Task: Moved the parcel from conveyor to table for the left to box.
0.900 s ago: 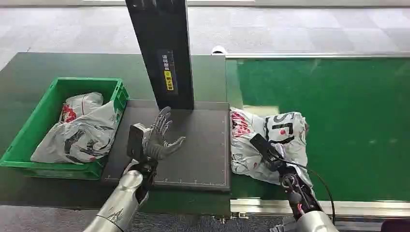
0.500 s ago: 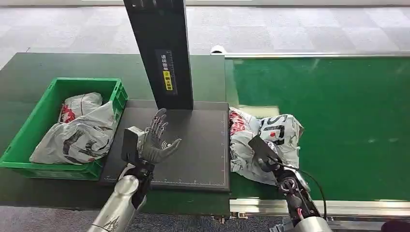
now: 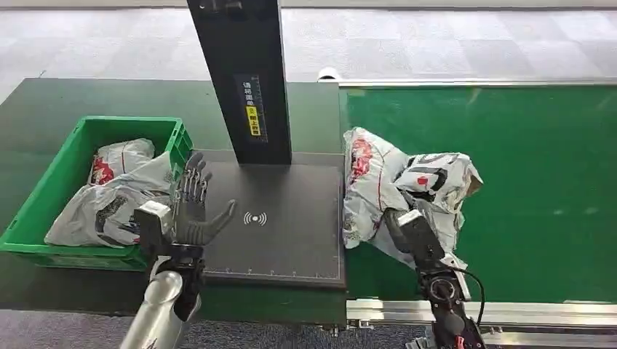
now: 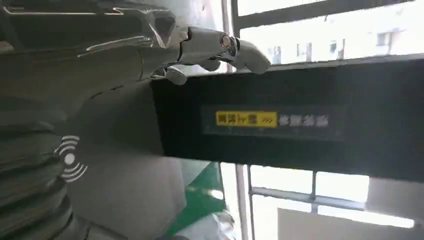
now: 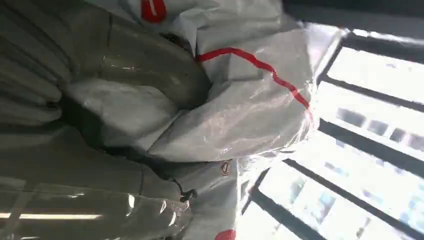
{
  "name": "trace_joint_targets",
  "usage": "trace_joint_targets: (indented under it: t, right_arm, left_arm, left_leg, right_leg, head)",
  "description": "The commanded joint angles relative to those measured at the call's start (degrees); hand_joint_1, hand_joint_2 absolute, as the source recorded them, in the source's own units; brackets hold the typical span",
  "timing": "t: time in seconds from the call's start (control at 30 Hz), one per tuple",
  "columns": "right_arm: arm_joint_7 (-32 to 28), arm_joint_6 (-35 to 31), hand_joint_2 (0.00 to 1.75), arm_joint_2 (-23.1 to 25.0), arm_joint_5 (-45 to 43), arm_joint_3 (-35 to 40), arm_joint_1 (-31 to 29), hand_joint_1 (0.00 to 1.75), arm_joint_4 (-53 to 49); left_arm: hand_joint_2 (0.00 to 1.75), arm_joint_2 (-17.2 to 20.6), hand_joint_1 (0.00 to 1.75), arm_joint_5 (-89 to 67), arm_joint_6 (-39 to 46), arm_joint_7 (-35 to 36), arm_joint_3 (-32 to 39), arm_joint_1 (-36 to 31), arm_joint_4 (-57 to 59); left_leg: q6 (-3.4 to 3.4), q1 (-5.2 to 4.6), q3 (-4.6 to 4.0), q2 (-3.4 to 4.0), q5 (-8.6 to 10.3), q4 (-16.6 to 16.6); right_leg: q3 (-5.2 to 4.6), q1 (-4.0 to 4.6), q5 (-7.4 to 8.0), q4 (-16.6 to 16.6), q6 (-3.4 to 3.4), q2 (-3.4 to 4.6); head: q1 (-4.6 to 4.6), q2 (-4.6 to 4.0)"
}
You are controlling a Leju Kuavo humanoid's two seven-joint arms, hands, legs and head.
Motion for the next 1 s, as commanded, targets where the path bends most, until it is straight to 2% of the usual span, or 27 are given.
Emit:
trace_joint_targets:
  t: [0.03,0.13,0.17,0.3,0.37,0.43,0.5,0.53,0.6,0.63,0.67,0.7,0.73,0.83,0.9,1.0]
  right_arm:
    - [-6.83,-11.02,1.75,3.98,-11.35,-7.64,8.09,1.75,-23.76]
    - [-6.83,-16.41,1.75,3.82,-15.19,-6.22,9.35,1.75,-30.27]
    - [-6.83,-20.97,1.75,3.63,-15.98,-5.14,9.43,1.75,-33.35]
    - [-6.83,-24.71,1.75,2.44,-16.29,-1.89,9.81,1.75,-36.10]
    - [-6.83,-21.91,1.75,0.44,-12.87,2.16,10.10,1.75,-33.54]
    - [-6.83,-21.93,1.75,0.23,-11.09,4.45,9.79,1.75,-32.22]
    - [-6.83,-17.33,1.75,-1.03,-6.36,8.14,8.74,1.75,-26.61]
    - [-6.83,-17.68,1.75,-0.60,-5.99,8.49,8.50,1.75,-26.20]
    - [-5.56,-13.32,1.75,-1.74,4.46,12.27,6.59,1.75,-19.81]
    - [-5.61,-14.87,1.75,-0.92,7.57,12.88,5.86,1.75,-17.72]
    - [-5.65,-14.94,1.75,-0.28,8.42,13.59,5.45,1.75,-16.39]
    - [-5.48,-13.19,1.75,-0.06,8.72,14.96,4.55,1.75,-14.30]
    - [-5.64,-13.33,1.75,0.59,9.58,15.73,3.75,1.75,-12.28]
    - [-5.53,-13.12,1.75,0.75,10.07,16.60,3.43,1.75,-11.36]
    - [-3.09,-7.83,1.75,-0.07,11.72,19.33,2.53,1.75,-9.11]
    - [-0.08,-6.06,1.75,0.04,15.72,21.47,0.92,1.75,-5.17]
  left_arm:
    - [1.75,1.91,0.00,0.44,1.97,-1.87,4.09,2.67,-7.04]
    - [1.75,2.32,0.00,1.52,2.97,-3.00,4.08,2.15,-5.52]
    - [1.75,2.40,0.00,1.93,3.15,-3.49,3.78,1.59,-4.56]
    - [1.75,1.91,0.00,2.87,4.11,-3.63,3.40,0.07,-2.13]
    - [1.75,1.88,0.00,2.70,5.32,-3.58,3.11,-0.24,-0.94]
    - [1.75,2.22,0.00,2.70,5.58,-3.79,2.97,0.13,-0.44]
    - [1.75,2.75,0.00,1.40,7.13,-4.54,2.46,-0.39,0.44]
    - [1.75,2.83,0.00,1.41,7.10,-4.54,2.44,-0.56,0.45]
    - [1.75,2.75,0.00,0.33,9.76,-6.15,2.58,-2.32,0.86]
    - [1.75,2.45,0.00,0.65,10.66,-6.21,2.98,-3.14,1.07]
    - [1.75,2.09,0.00,0.73,11.83,-6.72,3.36,-3.48,0.99]
    - [1.75,0.47,0.00,1.22,16.88,-9.98,5.59,-3.41,0.11]
    - [1.75,0.68,0.00,1.10,19.86,-11.36,5.38,-3.23,-0.39]
    - [1.75,0.95,0.00,1.88,21.00,-11.72,5.27,-2.55,-1.34]
    - [1.75,0.77,0.00,3.19,24.84,-13.97,6.72,-1.45,-3.85]
    - [1.75,1.30,0.00,4.83,26.63,-13.97,7.70,0.95,-7.57]
  left_leg:
    - [0.01,-0.03,-0.04,-0.06,0.01,0.00]
    - [0.02,-0.05,-0.06,-0.04,0.01,0.01]
    - [0.03,-0.07,-0.06,-0.03,0.00,0.02]
    - [0.01,-0.05,-0.05,-0.03,0.02,0.00]
    - [0.02,-0.04,0.03,-0.05,0.02,-0.02]
    - [0.02,-0.02,0.09,0.00,0.02,-0.06]
    - [0.03,-0.03,0.18,0.15,0.04,-0.12]
    - [0.02,-0.01,0.19,0.12,0.03,-0.11]
    - [0.02,0.01,0.19,0.12,0.03,-0.10]
    - [0.02,0.02,0.15,0.13,0.02,-0.07]
    - [0.02,0.05,0.16,0.16,0.05,-0.09]
    - [0.02,0.04,0.12,0.10,0.05,-0.07]
    - [0.03,0.02,0.15,0.11,0.08,-0.11]
    - [0.03,0.01,0.16,0.16,0.04,-0.11]
    - [0.03,0.01,0.17,0.14,0.03,-0.10]
    - [0.03,0.03,0.17,0.27,-0.02,-0.09]
  right_leg:
    - [-0.05,-0.03,-0.03,0.04,-0.05,-0.05]
    - [-0.08,-0.05,-0.02,0.05,-0.03,-0.02]
    - [-0.09,-0.06,-0.03,0.07,-0.04,0.01]
    - [-0.06,-0.04,-0.01,0.04,-0.03,-0.04]
    - [0.02,-0.04,-0.01,0.00,-0.02,-0.06]
    - [0.07,-0.01,0.02,-0.05,-0.04,0.01]
    - [0.10,-0.02,0.06,-0.10,-0.05,0.13]
    - [0.13,0.00,0.06,-0.11,-0.04,0.09]
    - [0.13,0.02,0.07,-0.11,-0.04,0.11]
    - [0.10,0.03,0.06,-0.08,-0.03,0.11]
    - [0.11,0.06,0.11,-0.12,-0.05,0.15]
    - [0.09,0.05,0.07,-0.08,-0.04,0.08]
    - [0.11,0.03,0.10,-0.11,-0.04,0.10]
    - [0.13,0.03,0.09,-0.10,-0.03,0.18]
    - [0.14,0.02,0.06,-0.09,-0.03,0.15]
    - [0.12,0.04,0.08,-0.10,-0.04,0.30]
  head:
    - [-0.02,0.00]
    - [0.00,0.00]
    - [0.00,0.00]
    - [0.00,0.00]
    - [0.00,-0.02]
    - [0.00,-0.02]
    - [0.00,-0.02]
    - [-0.02,0.00]
    - [0.00,-0.02]
    - [0.00,0.00]
    - [0.00,0.00]
    - [0.00,0.00]
    - [0.00,0.00]
    - [0.00,-0.02]
    - [0.00,-0.02]
    - [0.02,0.00]
